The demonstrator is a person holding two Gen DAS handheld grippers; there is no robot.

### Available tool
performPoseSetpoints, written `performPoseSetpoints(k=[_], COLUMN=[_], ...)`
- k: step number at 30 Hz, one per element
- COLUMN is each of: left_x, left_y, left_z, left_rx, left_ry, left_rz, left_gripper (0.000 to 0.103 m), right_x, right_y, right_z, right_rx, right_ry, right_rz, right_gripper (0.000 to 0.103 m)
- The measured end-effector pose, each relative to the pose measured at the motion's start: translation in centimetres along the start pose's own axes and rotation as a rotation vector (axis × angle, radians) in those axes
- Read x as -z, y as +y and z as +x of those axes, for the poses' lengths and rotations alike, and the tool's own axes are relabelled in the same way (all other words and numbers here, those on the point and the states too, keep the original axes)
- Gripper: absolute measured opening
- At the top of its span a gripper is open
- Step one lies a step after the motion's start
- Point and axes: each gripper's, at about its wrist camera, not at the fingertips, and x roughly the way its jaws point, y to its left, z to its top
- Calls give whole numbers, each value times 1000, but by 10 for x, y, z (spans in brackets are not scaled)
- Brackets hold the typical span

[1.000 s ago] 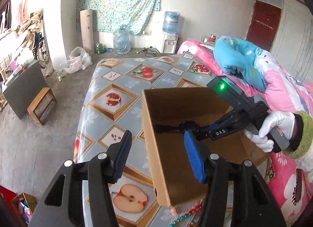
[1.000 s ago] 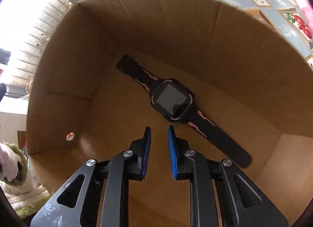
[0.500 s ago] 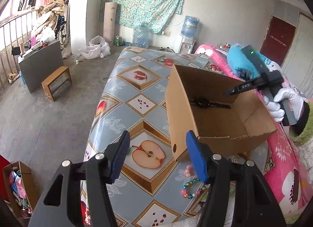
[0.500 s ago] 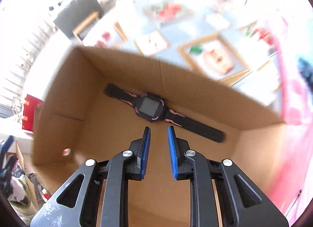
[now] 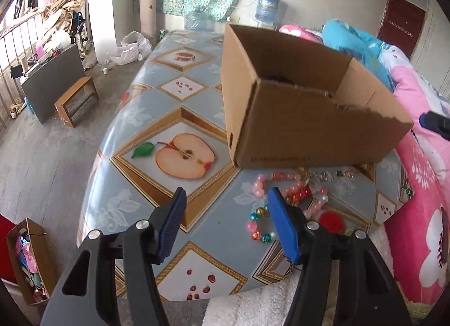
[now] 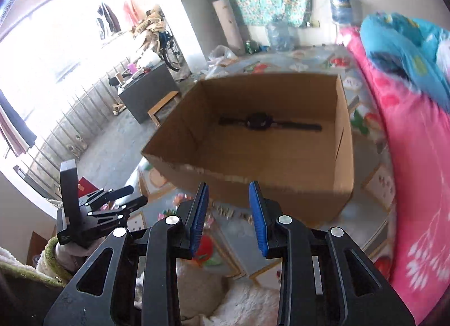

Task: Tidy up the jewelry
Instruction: 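Move the right gripper to the multicolour bead bracelet and grasp it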

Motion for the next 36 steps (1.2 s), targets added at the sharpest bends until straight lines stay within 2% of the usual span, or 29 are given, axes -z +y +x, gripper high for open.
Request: performPoseSetpoints(k=[2, 5, 10, 13, 17, 23, 33, 36], left_x=[5, 9, 22, 29, 36, 40, 39, 38], left_y=[-10, -26, -46, -48, -45, -42, -39, -41], left_z=[14, 30, 37, 31, 25, 16, 22, 22], left_rx=[-23, -81, -160, -134, -77, -26, 11, 21], left_ry=[22, 33, 15, 15, 26, 2, 42, 41], left_rz=[29, 103, 228, 246, 230, 231, 231, 235], left_gripper=[59, 59, 59, 59, 59, 58, 28, 18], right_x=[28, 47, 44, 39, 45, 38, 33, 34], right_y=[-1, -5, 2, 7, 8, 13, 33, 34], right_z=[18, 43, 59, 62, 87, 115, 139, 135], right_rx=[9, -57, -93, -102, -116, -98, 39, 42], right_ry=[38, 85, 91, 84, 122, 142, 173, 175], right_rz=[56, 152, 161, 133, 121, 102, -39, -44], right_gripper=[32, 32, 32, 32, 31, 26, 8, 8])
